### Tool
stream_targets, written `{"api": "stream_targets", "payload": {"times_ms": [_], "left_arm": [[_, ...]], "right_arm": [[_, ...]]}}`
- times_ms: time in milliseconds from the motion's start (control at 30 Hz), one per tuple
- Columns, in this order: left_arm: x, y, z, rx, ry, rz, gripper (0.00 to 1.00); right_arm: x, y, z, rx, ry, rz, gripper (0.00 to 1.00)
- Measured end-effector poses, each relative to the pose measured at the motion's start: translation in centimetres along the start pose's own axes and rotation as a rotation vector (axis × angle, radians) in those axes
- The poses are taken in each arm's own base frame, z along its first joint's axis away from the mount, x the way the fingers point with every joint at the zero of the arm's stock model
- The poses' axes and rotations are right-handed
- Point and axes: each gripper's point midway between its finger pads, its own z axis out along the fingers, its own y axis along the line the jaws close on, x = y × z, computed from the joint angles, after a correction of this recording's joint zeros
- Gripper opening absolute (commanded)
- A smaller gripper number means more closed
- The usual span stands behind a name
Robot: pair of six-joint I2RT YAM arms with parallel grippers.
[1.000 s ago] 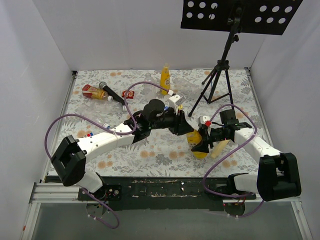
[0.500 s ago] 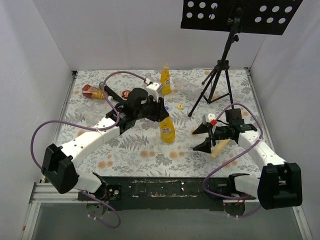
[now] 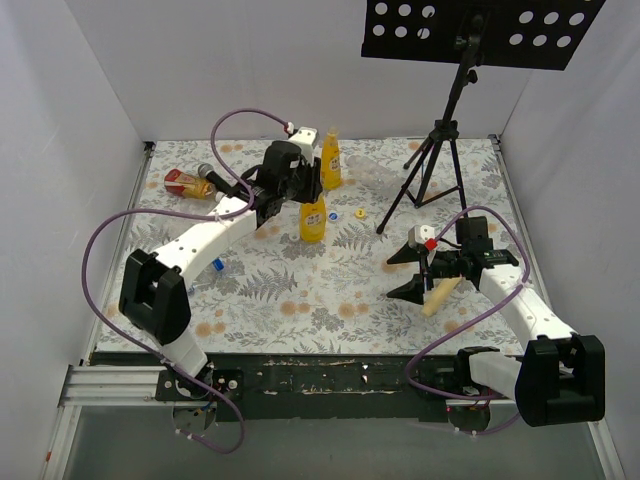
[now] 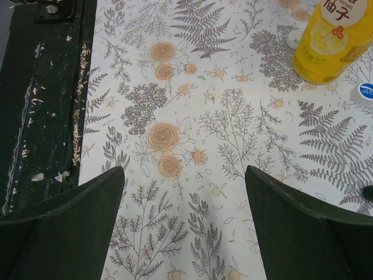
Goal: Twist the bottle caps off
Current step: Place the plastic bottle at the center of the board.
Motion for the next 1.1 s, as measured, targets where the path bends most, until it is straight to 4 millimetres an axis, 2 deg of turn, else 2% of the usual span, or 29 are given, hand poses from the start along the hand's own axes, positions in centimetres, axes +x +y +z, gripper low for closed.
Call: {"api": "stream_targets", "payload": {"times_ms": [100,400,567,767,967,1100], "left_arm": [[-0.6,0.8,1.2,-0.017,-0.011,-0.010,0.00],[-1.4,2.1,2.4,-0.033,-0.031,-0.018,0.02],[-1.5,2.3,2.4,-0.028,-0.032,-0.021,0.30],[-1.6,2.4,2.4,-0.028,-0.037,-0.035,0.52],[-3.1,2.1,0.8,-0.021,-0.077,-0.045,0.74],[-3.9,1.9,-0.5,-0.018,-0.093,-0.049,0.94]], "right_arm": [[0.0,0.0,0.0,0.002,0.000,-0.002,0.92],[0.0,-0.1,-0.1,0.005,0.000,-0.003,0.92],[0.0,-0.1,-0.1,0.006,0.002,-0.003,0.93],[0.0,-0.1,-0.1,0.006,0.002,-0.003,0.93],[0.0,-0.1,-0.1,0.006,0.003,-0.002,0.93],[0.2,-0.3,-0.2,0.016,0.012,-0.008,0.93]]}}
